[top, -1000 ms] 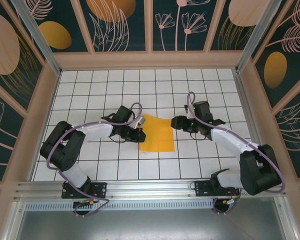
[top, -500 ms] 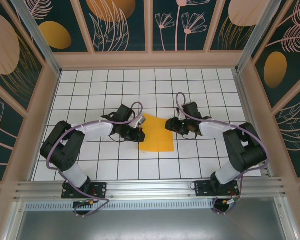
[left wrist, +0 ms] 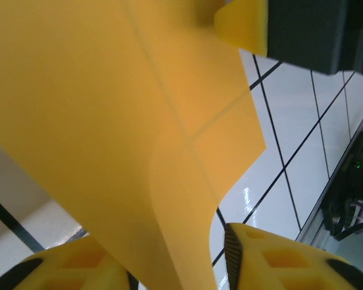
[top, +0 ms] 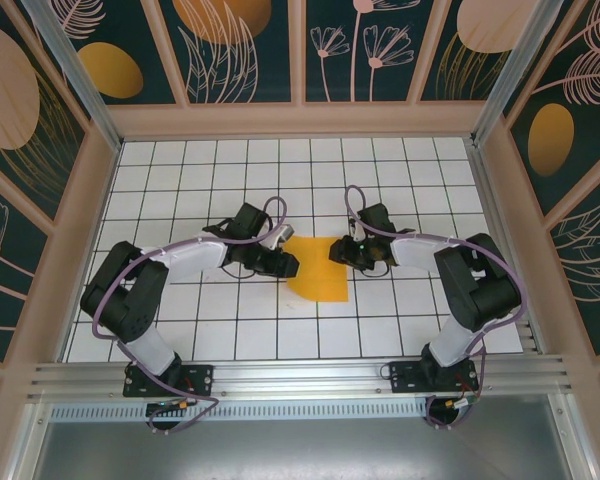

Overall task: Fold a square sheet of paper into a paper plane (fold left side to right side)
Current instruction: Place a square sheet of paper at the center of the table, then first fold in half a square sheet of paper at the center of the table.

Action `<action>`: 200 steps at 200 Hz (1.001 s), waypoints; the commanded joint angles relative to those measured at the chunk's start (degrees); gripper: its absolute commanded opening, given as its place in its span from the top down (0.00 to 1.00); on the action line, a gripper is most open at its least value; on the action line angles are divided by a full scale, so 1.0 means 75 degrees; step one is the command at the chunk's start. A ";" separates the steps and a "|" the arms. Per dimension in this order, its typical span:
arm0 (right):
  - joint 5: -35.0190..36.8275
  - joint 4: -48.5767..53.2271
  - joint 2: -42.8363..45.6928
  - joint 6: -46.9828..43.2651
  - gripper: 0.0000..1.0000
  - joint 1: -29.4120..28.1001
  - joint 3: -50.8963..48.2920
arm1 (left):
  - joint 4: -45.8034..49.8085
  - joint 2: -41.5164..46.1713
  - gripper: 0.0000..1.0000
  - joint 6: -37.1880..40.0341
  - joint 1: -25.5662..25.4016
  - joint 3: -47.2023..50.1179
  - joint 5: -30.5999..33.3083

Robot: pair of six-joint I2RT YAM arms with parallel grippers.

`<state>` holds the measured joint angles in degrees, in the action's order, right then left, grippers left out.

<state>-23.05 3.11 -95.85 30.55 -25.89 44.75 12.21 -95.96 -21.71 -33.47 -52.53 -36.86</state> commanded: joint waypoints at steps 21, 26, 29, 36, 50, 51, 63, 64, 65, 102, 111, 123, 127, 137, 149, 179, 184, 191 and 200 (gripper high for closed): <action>0.0390 0.0489 -0.0296 -0.0135 0.60 -0.0076 -0.0002 | -0.0865 -0.0049 0.47 -0.0444 0.0034 -0.0250 -0.0334; 0.0384 0.0478 -0.0295 -0.0135 0.60 -0.0086 -0.0011 | -0.0991 -0.0059 0.46 -0.0514 0.0039 -0.0238 -0.0414; 0.0374 0.0474 -0.0303 -0.0135 0.60 -0.0083 -0.0013 | -0.1059 -0.0068 0.46 -0.0544 0.0034 -0.0238 -0.0447; 0.0349 0.0445 -0.0304 -0.0135 0.60 -0.0077 -0.0025 | -0.1169 -0.0087 0.44 -0.0613 0.0038 -0.0230 -0.0543; 0.0305 0.0360 -0.0290 -0.0115 0.60 -0.0075 -0.0076 | -0.1335 -0.0149 0.42 -0.0677 0.0036 -0.0231 -0.0670; 0.0301 0.0347 -0.0282 -0.0113 0.60 -0.0075 -0.0080 | -0.1346 -0.0158 0.42 -0.0684 0.0035 -0.0229 -0.0684; 0.0206 0.0229 -0.0262 -0.0056 0.60 -0.0076 -0.0125 | -0.1479 -0.0211 0.40 -0.0736 0.0030 -0.0203 -0.0827; 0.0192 0.0217 -0.0256 -0.0055 0.60 -0.0076 -0.0128 | -0.1489 -0.0212 0.40 -0.0737 0.0032 -0.0203 -0.0839; 0.0185 0.0206 -0.0254 -0.0054 0.60 -0.0081 -0.0129 | -0.1500 -0.0218 0.39 -0.0743 0.0033 -0.0197 -0.0851; -0.0085 -0.0142 -0.0210 0.0099 0.60 -0.0045 -0.0242 | -0.1697 -0.0250 0.33 -0.0758 -0.0051 -0.0153 -0.1162; -0.0108 -0.0174 -0.0207 0.0111 0.60 -0.0034 -0.0238 | -0.1741 -0.0257 0.32 -0.0761 -0.0107 -0.0145 -0.1214; -0.0126 -0.0203 -0.0193 0.0122 0.60 -0.0020 -0.0236 | -0.1762 -0.0486 0.30 -0.0753 -0.0186 -0.0176 -0.1259; -0.0138 -0.0214 -0.0178 0.0123 0.60 -0.0019 -0.0236 | -0.1768 -0.0502 0.29 -0.0749 -0.0209 -0.0179 -0.1263; -0.0151 -0.0244 -0.0132 0.0162 0.60 0.0003 -0.0266 | -0.1800 -0.0567 0.28 -0.0749 -0.0276 -0.0179 -0.1266; -0.0210 -0.0377 -0.0033 0.0241 0.60 0.0056 -0.0325 | -0.1835 -0.0649 0.28 -0.0755 -0.0358 -0.0179 -0.1274; -0.0629 -0.0906 0.0396 0.0511 0.59 0.0326 -0.0602 | -0.1977 -0.0809 0.27 -0.0828 -0.0494 -0.0235 -0.1304; -0.0699 -0.0976 0.0486 0.0537 0.59 0.0393 -0.0651 | -0.1990 -0.0821 0.27 -0.0831 -0.0511 -0.0242 -0.1305; -0.0811 -0.1094 0.0614 0.0556 0.58 0.0480 -0.0708 | -0.1991 -0.0839 0.27 -0.0831 -0.0524 -0.0278 -0.1301; -0.0984 -0.1254 0.0809 0.0591 0.58 0.0594 -0.0795 | -0.1989 -0.0857 0.27 -0.0830 -0.0528 -0.0312 -0.1306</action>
<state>-26.70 -2.31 -93.91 33.17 -23.46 40.73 -0.80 -101.67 -27.35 -37.12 -53.17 -45.04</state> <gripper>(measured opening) 0.415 0.728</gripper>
